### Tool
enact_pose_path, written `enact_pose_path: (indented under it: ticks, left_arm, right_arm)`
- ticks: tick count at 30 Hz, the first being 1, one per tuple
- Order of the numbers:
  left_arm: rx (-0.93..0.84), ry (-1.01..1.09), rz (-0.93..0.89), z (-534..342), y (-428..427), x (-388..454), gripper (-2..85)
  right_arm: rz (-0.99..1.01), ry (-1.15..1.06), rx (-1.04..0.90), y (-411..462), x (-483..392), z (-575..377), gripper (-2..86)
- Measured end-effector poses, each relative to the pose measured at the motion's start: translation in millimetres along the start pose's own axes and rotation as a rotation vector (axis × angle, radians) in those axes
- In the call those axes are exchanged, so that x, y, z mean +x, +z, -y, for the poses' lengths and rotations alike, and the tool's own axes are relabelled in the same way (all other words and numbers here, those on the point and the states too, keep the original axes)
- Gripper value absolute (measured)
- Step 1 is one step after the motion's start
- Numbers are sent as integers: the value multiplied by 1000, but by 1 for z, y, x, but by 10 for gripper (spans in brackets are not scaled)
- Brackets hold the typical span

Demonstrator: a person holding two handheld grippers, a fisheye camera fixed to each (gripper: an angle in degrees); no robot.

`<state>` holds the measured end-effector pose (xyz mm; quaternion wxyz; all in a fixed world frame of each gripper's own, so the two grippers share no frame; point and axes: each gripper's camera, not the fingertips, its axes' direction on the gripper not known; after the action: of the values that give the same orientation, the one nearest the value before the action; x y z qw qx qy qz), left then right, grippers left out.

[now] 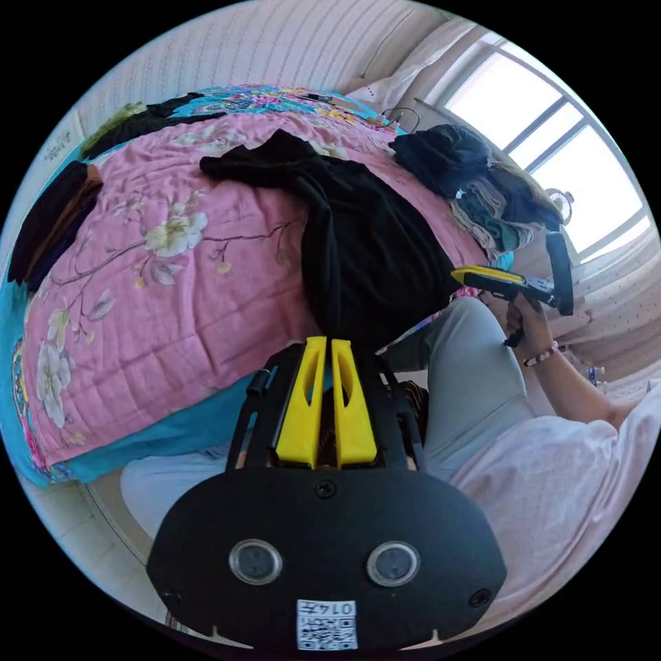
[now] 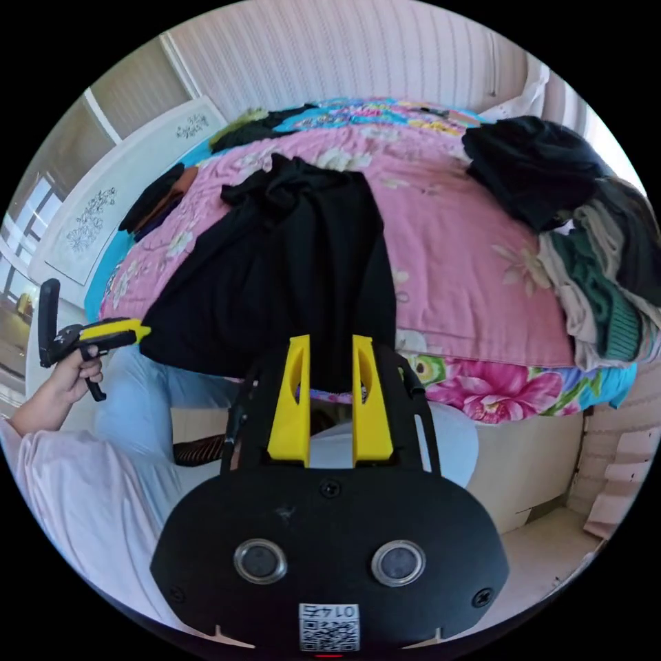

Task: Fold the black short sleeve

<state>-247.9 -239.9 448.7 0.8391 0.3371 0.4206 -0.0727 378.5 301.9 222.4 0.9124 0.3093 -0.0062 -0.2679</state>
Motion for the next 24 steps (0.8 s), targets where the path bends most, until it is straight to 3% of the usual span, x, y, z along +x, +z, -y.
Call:
enact_pose_path:
  ticks: [4, 8, 12, 15, 19, 21, 23, 24]
  left_arm:
    - [86, -96, -13, -21, -43, -29, -10]
    - [97, -137, -34, -30, -64, -35, -10]
    - [80, -160, -58, -36, -75, -36, -10]
    - [53, -177, -78, -43, -86, -39, -10]
    - [140, -201, -200, -57, -129, -47, -10]
    - [233, -94, -270, -62, -161, -42, -10]
    - [364, 24, -366, -68, -215, -36, -10]
    - [405, 42, -391, -69, -232, -35, -10]
  right_arm:
    - [67, 51, -196, 17, 8, 21, 114]
    - [-29, 72, -124, -10, 9, 21, 93]
    - [-26, 25, -211, -9, 6, 23, 82]
    - [-45, 56, -188, -36, 11, 21, 23]
    - [106, 145, -58, -98, 33, -4, 6]
    - [249, 182, 22, -133, 45, -15, 2]
    - [564, 150, 249, -197, 58, -27, 0]
    - [622, 136, 313, -214, 60, -30, 0]
